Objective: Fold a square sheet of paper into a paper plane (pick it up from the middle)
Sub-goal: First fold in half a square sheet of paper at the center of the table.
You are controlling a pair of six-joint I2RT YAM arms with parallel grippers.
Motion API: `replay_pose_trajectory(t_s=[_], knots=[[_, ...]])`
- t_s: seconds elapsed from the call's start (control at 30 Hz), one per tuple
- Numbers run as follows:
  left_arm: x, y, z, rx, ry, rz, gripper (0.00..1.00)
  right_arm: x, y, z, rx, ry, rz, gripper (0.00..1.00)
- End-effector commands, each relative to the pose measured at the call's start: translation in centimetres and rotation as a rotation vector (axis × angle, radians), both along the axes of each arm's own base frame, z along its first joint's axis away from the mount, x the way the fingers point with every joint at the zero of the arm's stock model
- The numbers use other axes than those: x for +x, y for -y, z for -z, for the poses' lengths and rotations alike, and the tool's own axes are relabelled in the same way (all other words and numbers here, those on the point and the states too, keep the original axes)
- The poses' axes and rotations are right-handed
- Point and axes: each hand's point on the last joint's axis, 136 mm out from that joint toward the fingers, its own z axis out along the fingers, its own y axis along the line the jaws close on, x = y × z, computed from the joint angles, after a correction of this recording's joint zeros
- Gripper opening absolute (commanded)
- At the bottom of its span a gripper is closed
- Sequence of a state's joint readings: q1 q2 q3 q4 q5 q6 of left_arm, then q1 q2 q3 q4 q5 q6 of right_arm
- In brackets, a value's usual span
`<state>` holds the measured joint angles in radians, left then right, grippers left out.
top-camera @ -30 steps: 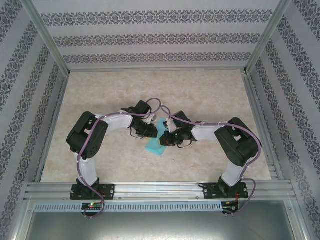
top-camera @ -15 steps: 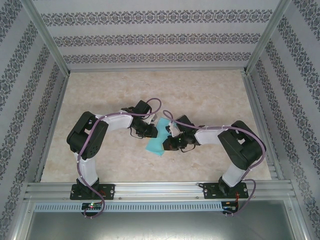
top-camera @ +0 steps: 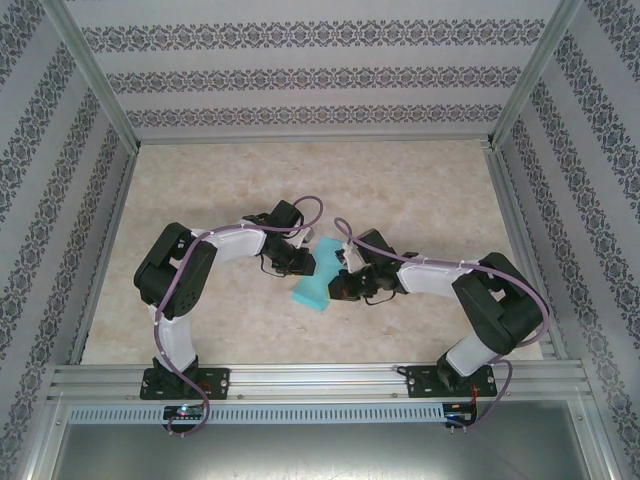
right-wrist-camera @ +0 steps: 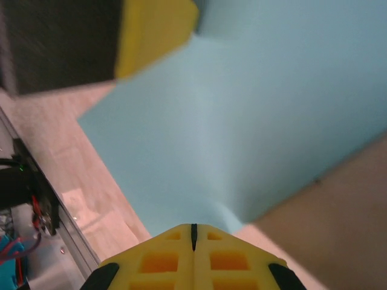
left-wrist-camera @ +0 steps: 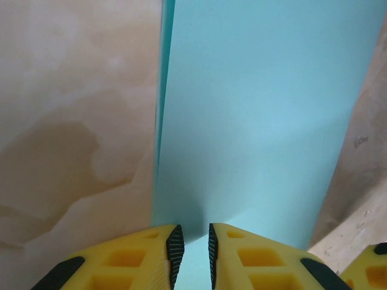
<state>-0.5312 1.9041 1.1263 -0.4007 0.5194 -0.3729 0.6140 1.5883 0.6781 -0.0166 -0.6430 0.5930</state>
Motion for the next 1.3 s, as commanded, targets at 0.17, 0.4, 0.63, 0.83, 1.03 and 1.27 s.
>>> replay_pose_trajectory(t_s=[0.17,0.4,0.63,0.83,1.03,1.27], knots=[[-4.3,-5.0,5.4,0.263,-0.153,0.005,0.26,1.1,-3.9,0.1,0.039,0.003,-0.039,0.04],[-4.3,-5.0,5.4,0.264,-0.149,0.005,0.26,-0.4,-3.9,2.0,-0.004,-0.040,-0.071,0.04],[-4.3,-5.2,5.6,0.267,-0.152,0.007,0.26,-2.5,-2.5,3.8,-0.044,-0.087,-0.083,0.04],[-4.3,-5.2,5.5,0.273,-0.151,0.009,0.26,-4.0,-1.7,4.2,-0.056,-0.108,-0.090,0.04],[-4.2,-5.4,5.5,0.275,-0.152,0.008,0.26,-5.6,-0.9,4.5,-0.076,-0.126,-0.096,0.04],[-4.1,-5.4,5.6,0.274,-0.153,0.008,0.27,-7.1,0.4,5.3,-0.121,-0.147,-0.093,0.04]])
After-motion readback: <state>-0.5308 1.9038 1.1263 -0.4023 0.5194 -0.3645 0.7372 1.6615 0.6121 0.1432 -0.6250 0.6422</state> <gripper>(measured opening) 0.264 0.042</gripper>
